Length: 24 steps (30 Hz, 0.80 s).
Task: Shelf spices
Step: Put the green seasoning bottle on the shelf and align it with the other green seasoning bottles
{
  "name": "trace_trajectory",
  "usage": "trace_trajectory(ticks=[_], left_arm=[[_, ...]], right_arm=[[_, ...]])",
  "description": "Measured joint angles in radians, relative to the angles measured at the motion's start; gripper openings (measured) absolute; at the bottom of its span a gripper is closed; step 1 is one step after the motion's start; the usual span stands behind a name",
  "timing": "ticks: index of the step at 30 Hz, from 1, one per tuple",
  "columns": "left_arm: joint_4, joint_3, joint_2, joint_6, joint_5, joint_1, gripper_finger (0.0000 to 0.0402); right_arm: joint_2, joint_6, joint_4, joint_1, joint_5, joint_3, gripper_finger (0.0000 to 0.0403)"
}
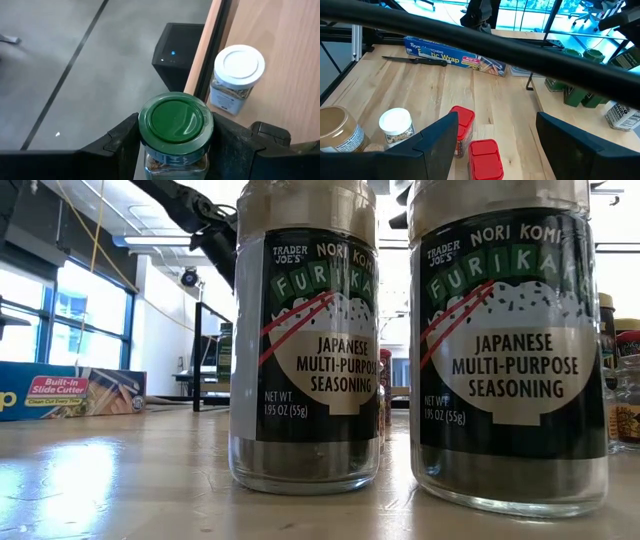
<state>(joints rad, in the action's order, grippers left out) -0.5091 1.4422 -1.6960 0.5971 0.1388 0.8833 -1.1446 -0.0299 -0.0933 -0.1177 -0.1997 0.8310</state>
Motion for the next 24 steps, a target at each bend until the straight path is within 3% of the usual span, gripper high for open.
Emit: trace_trajectory(ticks=[8, 13, 24], left_arm=[[0.004, 0.0, -0.013, -0.018, 0.012, 0.0, 0.0198], [0.013, 0.0, -0.013, -0.053, 0.077, 0.0, 0.0198], [0.026, -0.001, 0.002, -0.031, 0.059, -0.008, 0.0198]], right_arm=[[0.0, 0.004, 0.0, 0.0, 0.0, 0.0, 0.0261], [0.0, 0.004, 0.0, -0.001, 0.0, 0.0, 0.0261], [0.0, 0.004, -0.008, -0.001, 0.0, -0.001, 0.0261]])
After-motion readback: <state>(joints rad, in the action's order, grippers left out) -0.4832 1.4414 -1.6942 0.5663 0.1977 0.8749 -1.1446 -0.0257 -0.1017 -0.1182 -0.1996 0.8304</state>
